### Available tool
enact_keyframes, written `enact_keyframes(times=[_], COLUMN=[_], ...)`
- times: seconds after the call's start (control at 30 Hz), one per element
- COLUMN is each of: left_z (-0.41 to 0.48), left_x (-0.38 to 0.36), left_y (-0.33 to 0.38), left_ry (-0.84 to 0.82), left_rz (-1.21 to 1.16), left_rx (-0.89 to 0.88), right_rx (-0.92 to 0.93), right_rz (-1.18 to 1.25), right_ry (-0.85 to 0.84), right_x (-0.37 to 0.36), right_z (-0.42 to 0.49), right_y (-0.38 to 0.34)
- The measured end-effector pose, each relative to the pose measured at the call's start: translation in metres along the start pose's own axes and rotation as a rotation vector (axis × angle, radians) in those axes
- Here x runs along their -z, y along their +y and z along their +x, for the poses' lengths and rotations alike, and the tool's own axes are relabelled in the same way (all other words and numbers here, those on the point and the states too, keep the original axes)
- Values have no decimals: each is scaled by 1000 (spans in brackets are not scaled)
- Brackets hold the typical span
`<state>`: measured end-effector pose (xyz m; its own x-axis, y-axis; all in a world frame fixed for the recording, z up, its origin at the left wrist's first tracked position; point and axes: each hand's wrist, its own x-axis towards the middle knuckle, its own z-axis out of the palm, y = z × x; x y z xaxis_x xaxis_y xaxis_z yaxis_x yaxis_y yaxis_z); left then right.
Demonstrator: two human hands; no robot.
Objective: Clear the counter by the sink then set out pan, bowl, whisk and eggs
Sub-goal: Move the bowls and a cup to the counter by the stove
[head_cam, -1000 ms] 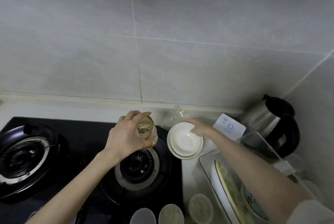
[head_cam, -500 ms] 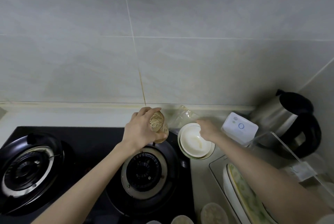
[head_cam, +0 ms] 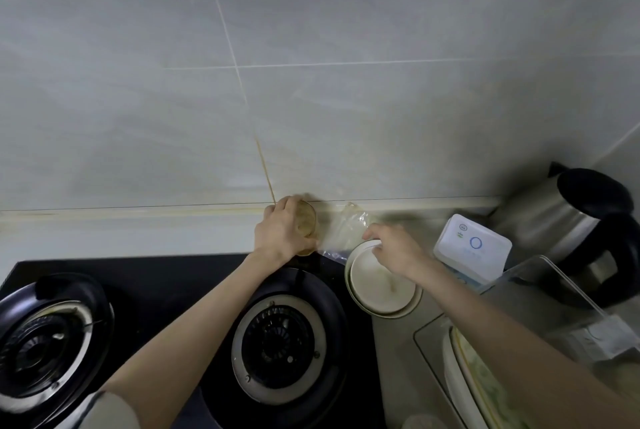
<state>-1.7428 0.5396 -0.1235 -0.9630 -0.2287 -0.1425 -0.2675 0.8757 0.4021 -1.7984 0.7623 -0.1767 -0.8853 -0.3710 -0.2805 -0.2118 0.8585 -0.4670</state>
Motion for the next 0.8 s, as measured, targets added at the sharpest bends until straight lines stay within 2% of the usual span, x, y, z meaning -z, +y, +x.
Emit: enact_keyframes(times=[0.53, 0.8], left_z=[26, 17], left_x=[-17, -20], left_y=[9, 7], left_ry=[-102, -17], left_rz=[128, 43], left_rx=[-48, -75], right_rx=[-56, -69], right_rz=[6, -9], right_ry=[-25, -11], right_x=[2, 11], right_z=[-1, -13], right_y=[-1, -7])
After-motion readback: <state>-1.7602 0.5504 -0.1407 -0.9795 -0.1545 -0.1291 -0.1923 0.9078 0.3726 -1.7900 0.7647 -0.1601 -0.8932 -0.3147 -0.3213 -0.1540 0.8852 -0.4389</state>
